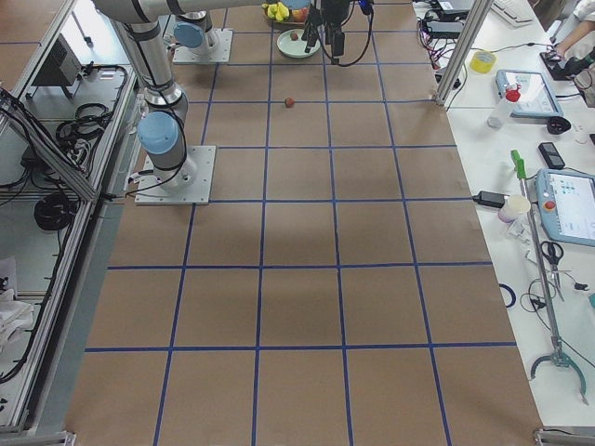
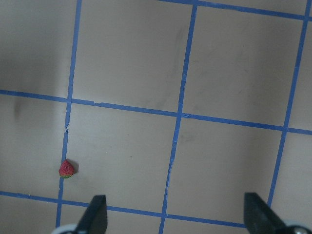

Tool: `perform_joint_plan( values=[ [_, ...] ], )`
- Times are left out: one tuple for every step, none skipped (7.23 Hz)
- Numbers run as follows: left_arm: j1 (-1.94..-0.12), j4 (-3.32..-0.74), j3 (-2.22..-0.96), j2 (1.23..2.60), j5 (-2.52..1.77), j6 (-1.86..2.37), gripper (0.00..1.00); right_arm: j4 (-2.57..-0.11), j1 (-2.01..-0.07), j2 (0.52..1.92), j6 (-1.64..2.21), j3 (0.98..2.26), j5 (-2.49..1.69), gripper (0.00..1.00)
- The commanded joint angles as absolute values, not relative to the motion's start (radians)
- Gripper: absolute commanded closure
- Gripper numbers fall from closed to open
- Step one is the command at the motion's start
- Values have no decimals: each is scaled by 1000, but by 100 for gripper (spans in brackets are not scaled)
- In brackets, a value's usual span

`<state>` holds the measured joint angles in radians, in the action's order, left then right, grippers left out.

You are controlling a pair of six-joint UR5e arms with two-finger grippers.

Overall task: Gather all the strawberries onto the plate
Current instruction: 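Move the left gripper to the last strawberry and close on it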

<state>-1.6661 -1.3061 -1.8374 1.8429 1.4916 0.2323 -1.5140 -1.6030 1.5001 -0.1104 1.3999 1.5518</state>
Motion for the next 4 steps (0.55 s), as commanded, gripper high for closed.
perform_joint_plan(
  values=[
    [-1846, -1187, -1841, 1876, 1430, 534, 2, -1514, -1601, 1500, -110, 1401, 1552, 0],
    [-1896, -1163, -1850, 1890, 1342, 614, 2, -1514, -1603, 1500, -107, 1401, 1552, 0],
    [-1922, -1119, -1862, 1910, 1324, 652, 6, -1514, -1603, 1500, -107, 1402, 1552, 0],
    [-1931, -1048, -1880, 1939, 1307, 685, 6, -1514, -1603, 1500, -109, 1402, 1552, 0]
  ],
)
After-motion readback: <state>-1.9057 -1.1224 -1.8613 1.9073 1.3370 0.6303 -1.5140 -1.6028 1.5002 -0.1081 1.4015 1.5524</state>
